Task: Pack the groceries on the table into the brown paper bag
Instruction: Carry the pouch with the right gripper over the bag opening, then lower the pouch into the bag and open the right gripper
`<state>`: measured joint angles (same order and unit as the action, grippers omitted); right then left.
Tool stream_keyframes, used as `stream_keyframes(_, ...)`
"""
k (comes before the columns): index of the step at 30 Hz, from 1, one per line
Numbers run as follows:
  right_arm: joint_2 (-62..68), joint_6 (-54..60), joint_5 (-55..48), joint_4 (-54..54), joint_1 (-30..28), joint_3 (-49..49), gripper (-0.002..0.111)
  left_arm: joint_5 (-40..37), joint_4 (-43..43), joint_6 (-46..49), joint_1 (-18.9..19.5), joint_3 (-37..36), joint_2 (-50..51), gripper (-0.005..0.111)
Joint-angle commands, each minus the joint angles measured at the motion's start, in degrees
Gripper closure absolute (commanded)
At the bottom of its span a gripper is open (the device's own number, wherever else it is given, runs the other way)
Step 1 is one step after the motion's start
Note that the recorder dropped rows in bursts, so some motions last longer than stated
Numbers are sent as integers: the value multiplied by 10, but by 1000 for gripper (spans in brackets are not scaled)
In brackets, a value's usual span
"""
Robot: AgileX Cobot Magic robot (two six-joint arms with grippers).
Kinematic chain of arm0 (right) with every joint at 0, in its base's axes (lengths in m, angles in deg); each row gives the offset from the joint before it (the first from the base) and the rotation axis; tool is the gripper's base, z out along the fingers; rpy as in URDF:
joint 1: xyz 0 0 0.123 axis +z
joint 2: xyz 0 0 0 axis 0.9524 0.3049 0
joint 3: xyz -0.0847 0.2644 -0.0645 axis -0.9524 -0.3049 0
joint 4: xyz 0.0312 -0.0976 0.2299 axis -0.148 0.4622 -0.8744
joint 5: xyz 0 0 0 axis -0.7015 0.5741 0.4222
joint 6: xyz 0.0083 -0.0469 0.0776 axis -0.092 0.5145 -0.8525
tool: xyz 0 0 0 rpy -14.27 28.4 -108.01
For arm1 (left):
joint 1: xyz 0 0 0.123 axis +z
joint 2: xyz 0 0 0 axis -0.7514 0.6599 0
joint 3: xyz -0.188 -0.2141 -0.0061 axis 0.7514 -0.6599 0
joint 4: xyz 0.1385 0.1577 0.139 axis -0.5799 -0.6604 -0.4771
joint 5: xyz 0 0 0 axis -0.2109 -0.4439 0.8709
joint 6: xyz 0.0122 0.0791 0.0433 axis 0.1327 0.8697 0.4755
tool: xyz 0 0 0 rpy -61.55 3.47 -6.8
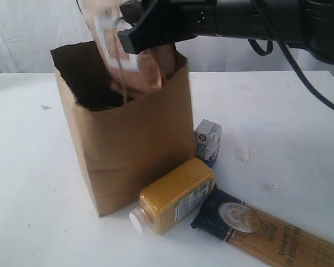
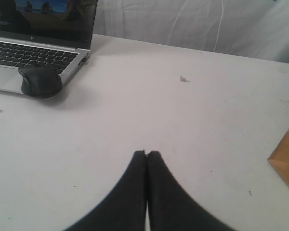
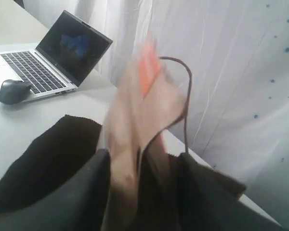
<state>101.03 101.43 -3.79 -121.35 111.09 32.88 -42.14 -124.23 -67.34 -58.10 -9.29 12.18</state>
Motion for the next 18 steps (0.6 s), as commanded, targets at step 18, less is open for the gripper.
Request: stream_keyframes(18, -17, -4, -20, -5, -1, 6, 64, 2, -7, -1, 1, -1, -4, 107)
